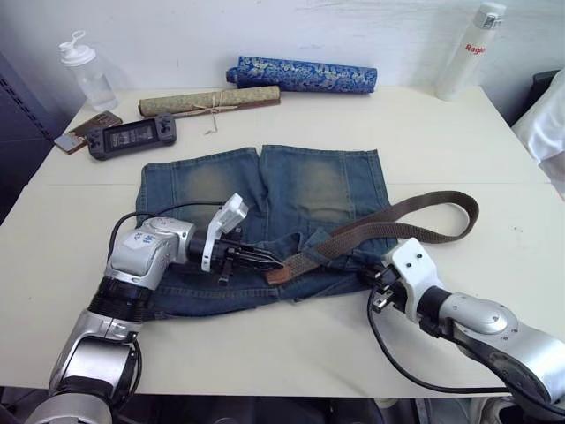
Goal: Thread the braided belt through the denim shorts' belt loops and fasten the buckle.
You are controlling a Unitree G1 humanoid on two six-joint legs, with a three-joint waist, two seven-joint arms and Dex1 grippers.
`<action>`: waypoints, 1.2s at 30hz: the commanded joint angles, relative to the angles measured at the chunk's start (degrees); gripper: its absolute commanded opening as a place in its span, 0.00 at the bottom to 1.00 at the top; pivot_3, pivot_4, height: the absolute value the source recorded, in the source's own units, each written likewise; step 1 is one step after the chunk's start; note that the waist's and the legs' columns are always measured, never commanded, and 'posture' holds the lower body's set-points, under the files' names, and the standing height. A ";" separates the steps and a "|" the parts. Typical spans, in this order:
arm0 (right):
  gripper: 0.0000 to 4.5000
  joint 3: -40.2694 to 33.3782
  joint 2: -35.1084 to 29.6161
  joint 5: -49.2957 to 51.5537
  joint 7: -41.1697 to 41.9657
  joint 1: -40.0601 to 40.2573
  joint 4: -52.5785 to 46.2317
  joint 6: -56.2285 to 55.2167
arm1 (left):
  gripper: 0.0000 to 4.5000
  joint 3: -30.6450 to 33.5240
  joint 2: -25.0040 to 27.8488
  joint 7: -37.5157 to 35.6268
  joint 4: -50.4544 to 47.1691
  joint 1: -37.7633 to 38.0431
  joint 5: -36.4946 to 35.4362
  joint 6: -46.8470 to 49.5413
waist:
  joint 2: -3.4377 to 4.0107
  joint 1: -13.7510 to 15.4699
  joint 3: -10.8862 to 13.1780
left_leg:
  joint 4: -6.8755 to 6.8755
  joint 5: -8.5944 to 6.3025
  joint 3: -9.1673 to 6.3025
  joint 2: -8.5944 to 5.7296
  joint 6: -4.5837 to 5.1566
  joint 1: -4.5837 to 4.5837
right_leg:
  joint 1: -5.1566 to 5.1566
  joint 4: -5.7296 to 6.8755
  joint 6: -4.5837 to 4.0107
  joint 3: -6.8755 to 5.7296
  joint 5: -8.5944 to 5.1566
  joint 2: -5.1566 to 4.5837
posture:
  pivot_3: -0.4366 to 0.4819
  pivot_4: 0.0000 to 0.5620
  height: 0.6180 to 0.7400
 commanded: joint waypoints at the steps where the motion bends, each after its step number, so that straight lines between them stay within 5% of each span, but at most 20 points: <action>1: 0.01 -2.77 -1.89 -6.83 -1.48 1.20 9.32 2.55 | 0.00 3.77 0.88 0.80 -2.29 -0.51 -2.72 0.68 | -0.01 0.22 -0.01 | 0.00 0.00 0.01 -0.01 0.00 0.04 | 0.09 -0.07 -0.09 0.00 -0.01 0.00 | 0.48 0.27 0.22; 7: 0.01 -4.78 -0.68 -8.96 0.53 0.65 10.08 2.05 | 0.00 4.14 0.80 1.45 -2.57 -0.23 -3.02 0.48 | -0.07 0.13 -0.05 | 0.00 0.00 -0.01 -0.12 -0.03 0.05 | 0.46 -0.68 -0.14 -0.01 0.08 -0.05 | 0.48 0.27 0.22; 13: 0.01 -13.59 9.47 1.74 0.50 -3.15 6.33 6.74 | 0.00 3.86 -0.14 2.31 -2.99 -0.07 -3.22 0.37 | -0.05 -0.03 -0.03 | 0.00 0.02 -0.06 -0.24 -0.05 0.06 | 0.64 -0.98 0.49 0.02 0.48 -0.11 | 0.48 0.27 0.22; 21: 0.83 -31.70 13.96 29.46 -2.78 -10.57 5.80 21.84 | 0.00 3.23 -1.44 3.18 -3.30 0.31 -3.36 -0.04 | 0.26 -0.52 0.15 | -0.13 0.02 -0.05 -0.21 -0.06 0.03 | 0.43 -0.88 0.50 0.08 0.48 -0.09 | 0.48 0.27 0.22; 23: 0.98 -34.41 11.31 48.50 -5.45 -10.48 8.12 21.45 | 0.00 3.01 -2.09 3.49 -3.15 0.17 -3.35 -0.26 | 0.27 -0.59 0.16 | -0.16 0.03 -0.02 -0.21 -0.06 0.01 | 0.38 -0.86 0.49 0.09 0.48 -0.10 | 0.48 0.27 0.22; 27: 0.98 -26.18 9.05 77.70 -17.22 -6.90 7.65 10.28 | 0.00 2.98 -3.24 3.99 -3.19 -0.12 -3.43 -0.25 | 0.25 -0.77 0.20 | -0.08 0.03 0.05 -0.20 -0.06 -0.25 | 0.14 -0.79 0.49 0.15 0.48 -0.15 | 0.48 0.27 0.22; 31: 0.98 -13.90 19.66 79.83 -27.86 -6.51 4.91 0.39 | 0.00 3.25 -3.81 4.48 -3.74 -0.03 -3.97 0.27 | 0.24 -1.67 0.19 | -0.13 0.04 0.05 -0.15 -0.05 -0.19 | 0.12 -0.79 0.50 0.15 0.48 -0.10 | 0.48 0.27 0.22; 36: 0.98 -7.60 23.72 79.83 -34.60 -6.06 6.31 -4.25 | 0.00 3.82 -3.88 4.94 -4.82 0.31 -5.09 1.33 | 0.30 -1.68 0.22 | -0.30 0.23 0.11 -0.23 -0.39 -0.22 | -0.10 -0.70 0.51 0.31 0.49 -0.11 | 0.48 0.27 0.22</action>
